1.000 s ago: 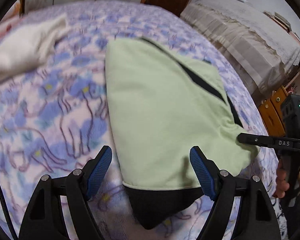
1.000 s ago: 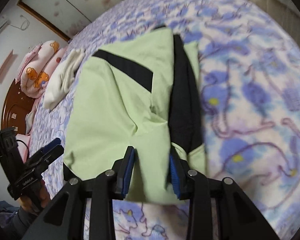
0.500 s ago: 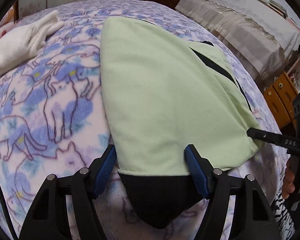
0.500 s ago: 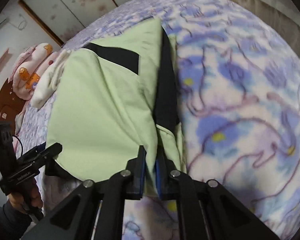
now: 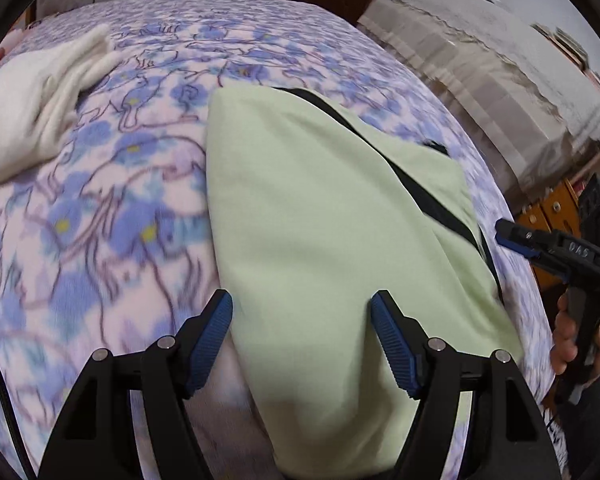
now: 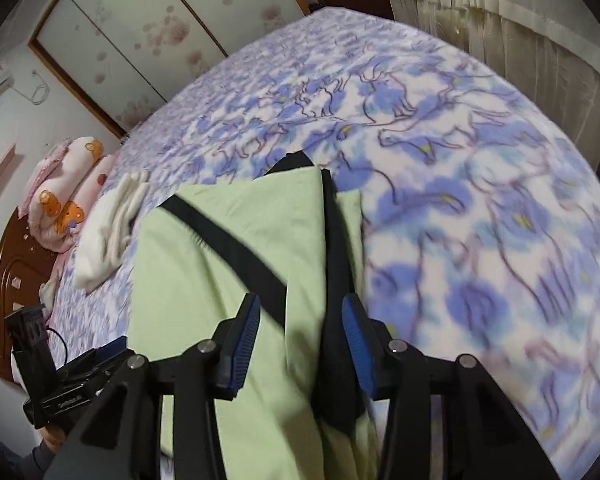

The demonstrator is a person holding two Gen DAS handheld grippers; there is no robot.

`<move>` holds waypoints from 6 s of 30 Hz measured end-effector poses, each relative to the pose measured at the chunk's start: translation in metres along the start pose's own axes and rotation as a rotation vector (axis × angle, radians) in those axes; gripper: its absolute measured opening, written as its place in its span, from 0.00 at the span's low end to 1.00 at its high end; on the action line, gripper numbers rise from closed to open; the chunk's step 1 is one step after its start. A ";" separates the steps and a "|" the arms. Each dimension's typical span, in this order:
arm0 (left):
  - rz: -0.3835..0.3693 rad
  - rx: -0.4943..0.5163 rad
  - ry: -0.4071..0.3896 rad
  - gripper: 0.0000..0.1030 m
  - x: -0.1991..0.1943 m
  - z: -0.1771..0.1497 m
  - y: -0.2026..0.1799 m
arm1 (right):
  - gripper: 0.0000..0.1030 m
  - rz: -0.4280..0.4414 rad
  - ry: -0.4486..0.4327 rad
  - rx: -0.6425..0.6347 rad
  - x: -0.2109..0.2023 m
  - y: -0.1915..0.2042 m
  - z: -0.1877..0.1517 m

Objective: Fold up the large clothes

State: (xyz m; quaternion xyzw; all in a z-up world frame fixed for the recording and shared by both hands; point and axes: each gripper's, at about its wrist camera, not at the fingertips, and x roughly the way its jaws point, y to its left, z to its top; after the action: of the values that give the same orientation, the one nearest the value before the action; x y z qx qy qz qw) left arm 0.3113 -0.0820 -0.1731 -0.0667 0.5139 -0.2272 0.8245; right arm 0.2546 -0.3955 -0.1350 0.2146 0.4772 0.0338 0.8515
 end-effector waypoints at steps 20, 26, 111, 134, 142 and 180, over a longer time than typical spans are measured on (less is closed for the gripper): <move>0.061 0.091 -0.010 0.68 0.035 0.031 0.000 | 0.02 -0.242 0.024 -0.252 0.066 0.013 0.031; 0.049 0.046 0.024 0.68 0.034 0.033 0.007 | 0.03 -0.208 0.041 -0.179 0.062 0.004 0.030; -0.011 -0.114 0.059 1.00 -0.018 -0.031 -0.010 | 0.83 -0.076 0.139 -0.183 -0.017 -0.013 -0.050; -0.155 -0.173 0.150 1.00 0.069 -0.014 0.011 | 0.85 0.332 0.300 -0.168 0.092 -0.004 -0.019; -0.111 -0.158 0.162 1.00 0.071 -0.012 0.004 | 0.81 0.266 0.294 -0.156 0.097 0.000 -0.017; 0.141 0.044 -0.187 0.27 -0.229 0.134 0.271 | 0.11 0.330 0.018 -0.339 0.093 0.421 0.041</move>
State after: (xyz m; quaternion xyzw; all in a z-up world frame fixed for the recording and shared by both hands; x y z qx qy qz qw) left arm 0.4272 0.2439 -0.0174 -0.0331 0.4330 -0.1725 0.8841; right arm 0.4008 -0.0034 -0.0238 0.1433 0.4308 0.2543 0.8539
